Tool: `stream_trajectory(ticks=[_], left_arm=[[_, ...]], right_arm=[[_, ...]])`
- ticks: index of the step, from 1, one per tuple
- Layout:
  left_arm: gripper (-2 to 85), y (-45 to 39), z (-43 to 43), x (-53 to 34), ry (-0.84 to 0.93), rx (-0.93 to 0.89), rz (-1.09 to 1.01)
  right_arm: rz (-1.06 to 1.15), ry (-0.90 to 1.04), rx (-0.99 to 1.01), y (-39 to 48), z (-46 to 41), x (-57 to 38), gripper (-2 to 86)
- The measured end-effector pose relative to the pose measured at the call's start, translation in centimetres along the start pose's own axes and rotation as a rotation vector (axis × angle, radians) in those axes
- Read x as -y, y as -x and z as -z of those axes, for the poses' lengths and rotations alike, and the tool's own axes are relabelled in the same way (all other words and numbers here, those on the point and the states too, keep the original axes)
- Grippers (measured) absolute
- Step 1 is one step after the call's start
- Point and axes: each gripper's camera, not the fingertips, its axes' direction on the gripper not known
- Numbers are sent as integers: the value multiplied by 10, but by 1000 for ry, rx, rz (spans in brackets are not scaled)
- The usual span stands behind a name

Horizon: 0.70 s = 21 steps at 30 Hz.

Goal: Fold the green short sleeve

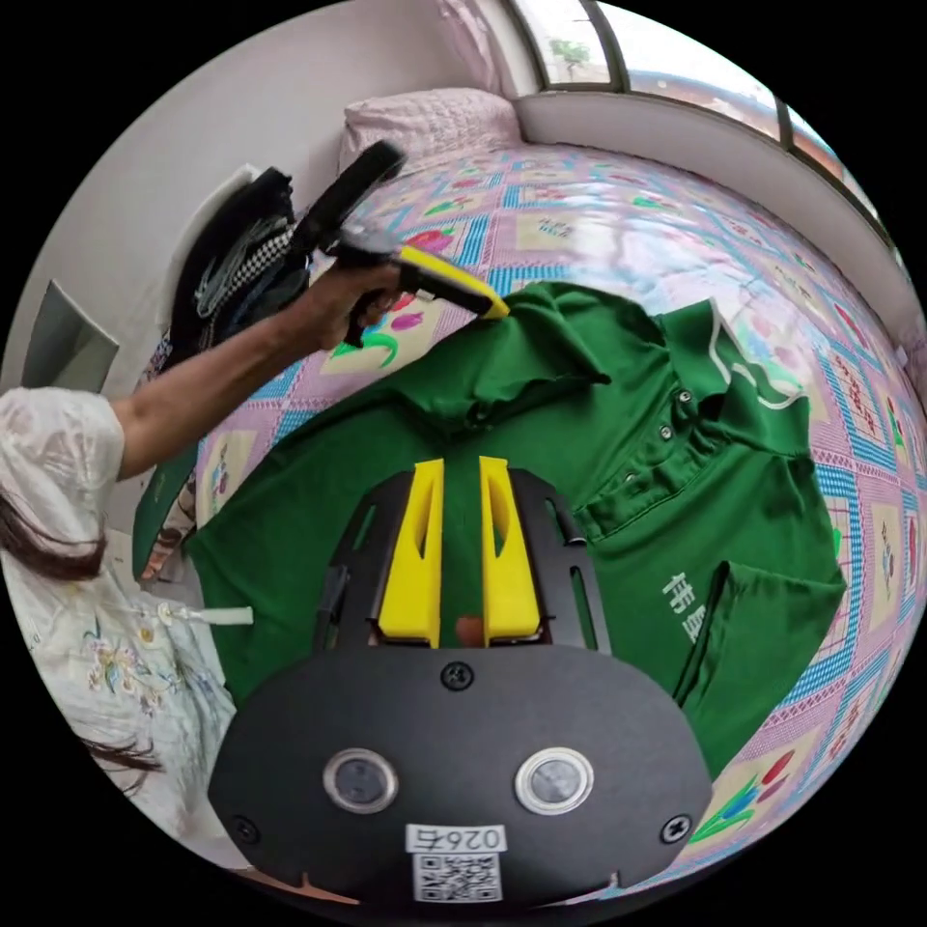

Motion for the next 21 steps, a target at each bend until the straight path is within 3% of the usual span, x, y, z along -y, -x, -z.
stream_trajectory(ticks=[4,8,11,14,17,21], left_arm=[[-10,-30,8,-32,-81,-126,-68],[-10,-54,-15,-58,20,-178,-160],[-10,-58,-27,-72,77,-311,-206],[-10,-66,-27,-93,83,-440,-275],[-10,-69,-31,-116,150,-427,-328],[-10,-52,-20,-140,79,-394,-274]], right_arm=[[-49,-54,-65,-14,10,31,64],[-131,-66,-119,-40,4,73,77],[-136,82,-40,-57,-20,95,14],[-153,32,40,-54,15,88,-9],[-176,-11,57,-47,53,68,-11],[-227,18,104,-42,73,48,8]])
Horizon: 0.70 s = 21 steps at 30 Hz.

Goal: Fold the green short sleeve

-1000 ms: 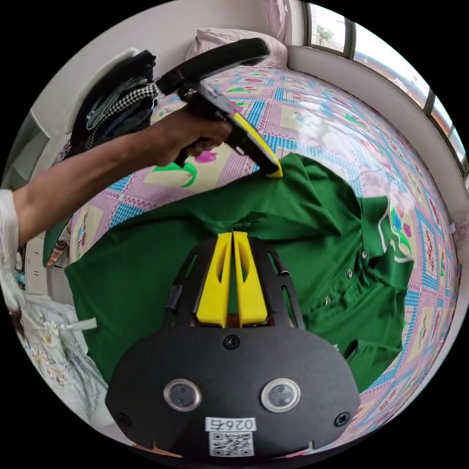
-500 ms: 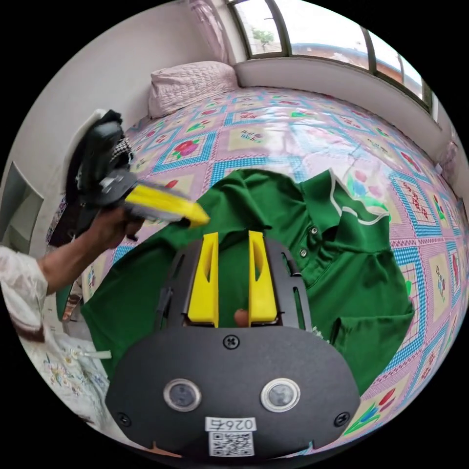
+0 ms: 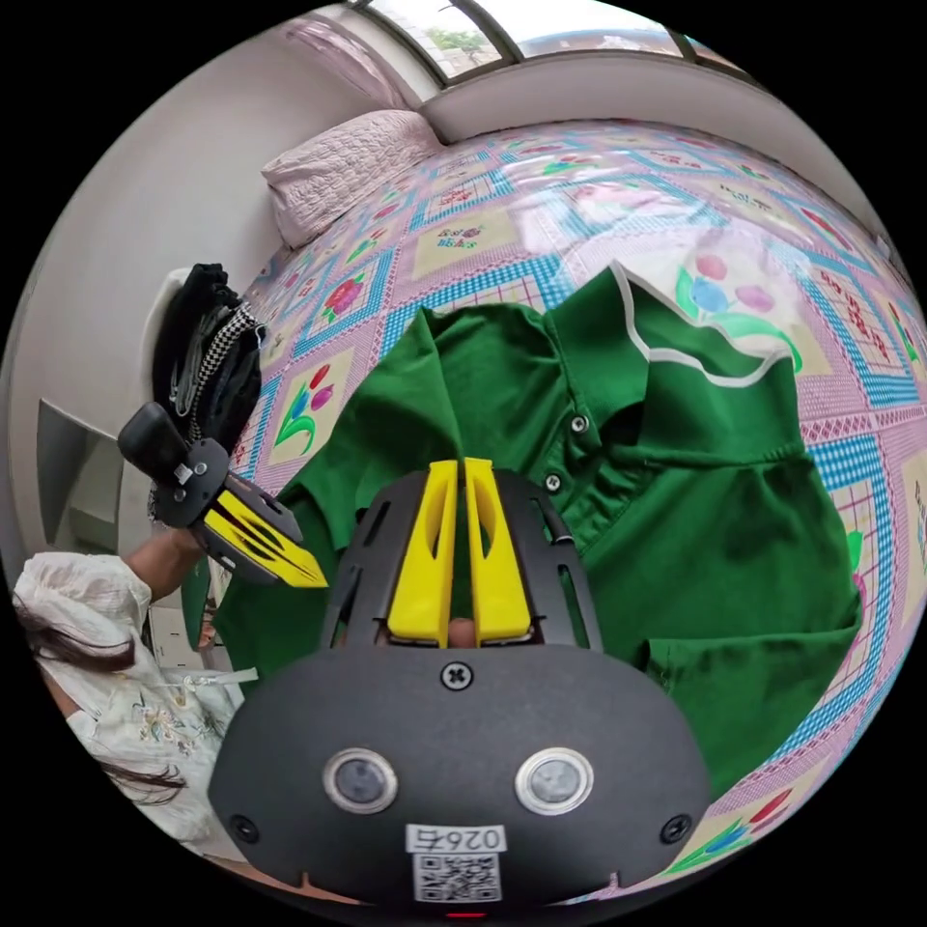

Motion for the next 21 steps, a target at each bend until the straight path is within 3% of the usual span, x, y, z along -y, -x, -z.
stream_trajectory(ticks=[7,9,11,13,16,21], left_arm=[[-10,17,20,-54,-208,-29,113],[-10,20,7,-65,-175,-59,137],[-10,23,-25,-77,-10,-126,166],[-10,12,-32,-93,0,-133,156],[-10,-20,-8,-129,-139,-43,141],[-10,-107,69,-197,-447,199,81]], right_arm=[[-56,-36,20,33,40,-22,40],[-37,-50,9,55,56,-24,38],[-21,-6,-17,69,63,-26,25],[-18,-56,-46,86,88,-40,6],[24,-330,-61,127,173,-98,-5],[125,-918,-189,239,366,-274,8]])
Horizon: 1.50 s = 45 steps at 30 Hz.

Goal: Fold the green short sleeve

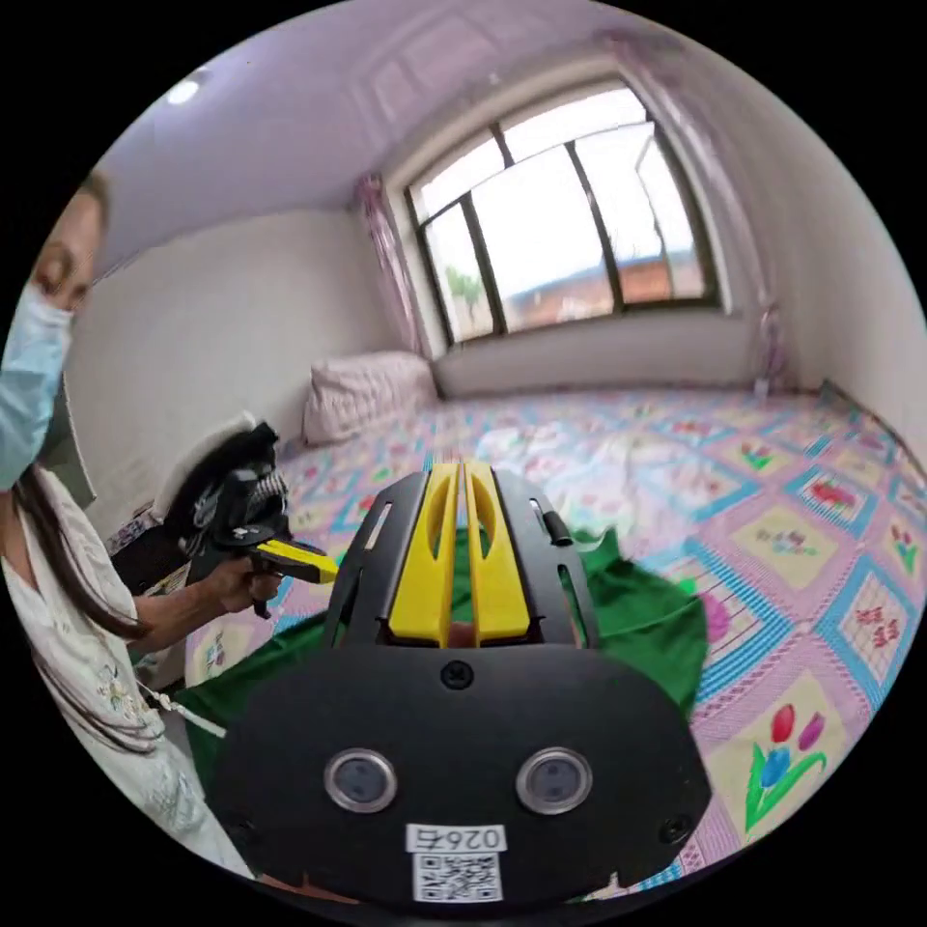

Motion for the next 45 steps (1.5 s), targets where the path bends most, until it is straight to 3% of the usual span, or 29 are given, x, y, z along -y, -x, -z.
stream_trajectory(ticks=[5,8,11,15,18,20,27,30,33,35,38,42,45], left_arm=[[-10,-99,136,-48,-545,164,-148],[-10,-139,192,-78,-806,40,-219],[-10,-174,231,-99,-902,-95,-277],[-10,-222,257,-122,-927,-65,-346],[-8,-237,268,-142,-1064,-255,-485],[-8,-237,271,-140,-988,-452,-594],[33,-227,257,-159,-921,-327,-381],[7,-196,230,-164,-736,-318,-214],[-1,-156,190,-187,-489,-156,86],[6,-130,159,-227,-276,29,338],[77,-119,126,-278,-16,227,520],[139,-120,88,-310,244,308,592],[168,-124,55,-309,426,343,551]], right_arm=[[99,-367,-70,77,191,25,33],[139,-490,8,114,279,33,3],[234,-570,-43,163,352,42,-6],[307,-824,-138,220,435,37,-3],[277,-941,-96,236,471,39,-6],[299,-847,-89,240,477,54,-8],[80,-482,-220,197,442,63,-11],[-99,-258,-250,153,406,34,-12],[-223,101,-315,113,356,-10,-12],[-292,255,-375,96,334,-44,-11],[-435,426,-417,69,314,-95,-6],[-640,524,-341,35,296,-141,33],[-641,628,-345,20,273,-152,62]])
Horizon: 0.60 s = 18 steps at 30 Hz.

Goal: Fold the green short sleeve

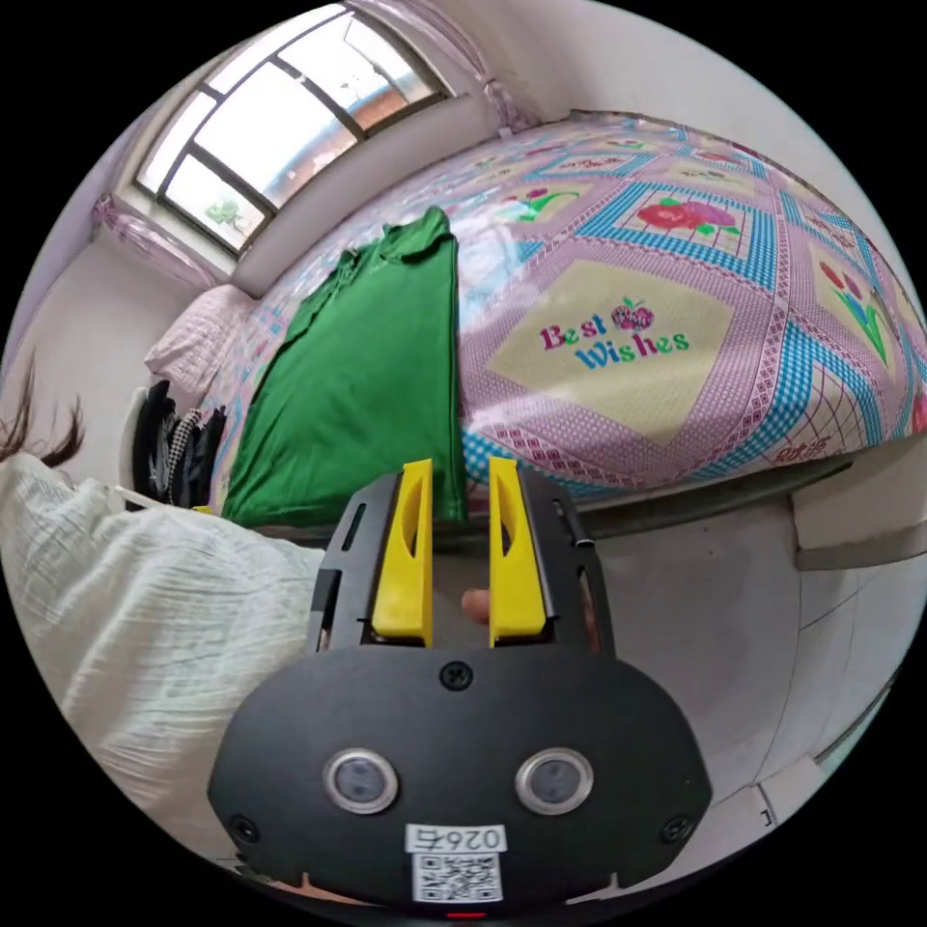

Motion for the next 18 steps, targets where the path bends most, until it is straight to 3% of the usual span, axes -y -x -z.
stream_trajectory(ticks=[4,11,15,18], left_arm=[[180,-18,-14,24,60,11,-41],[185,-23,-10,68,92,-11,-41],[182,-26,-5,87,107,2,-39],[126,-25,0,103,134,51,-38]], right_arm=[[-9,86,5,-2,-23,21,85],[-111,176,187,-15,-73,61,141],[-143,199,209,-15,-92,86,109],[-163,198,229,-19,-96,100,56]])
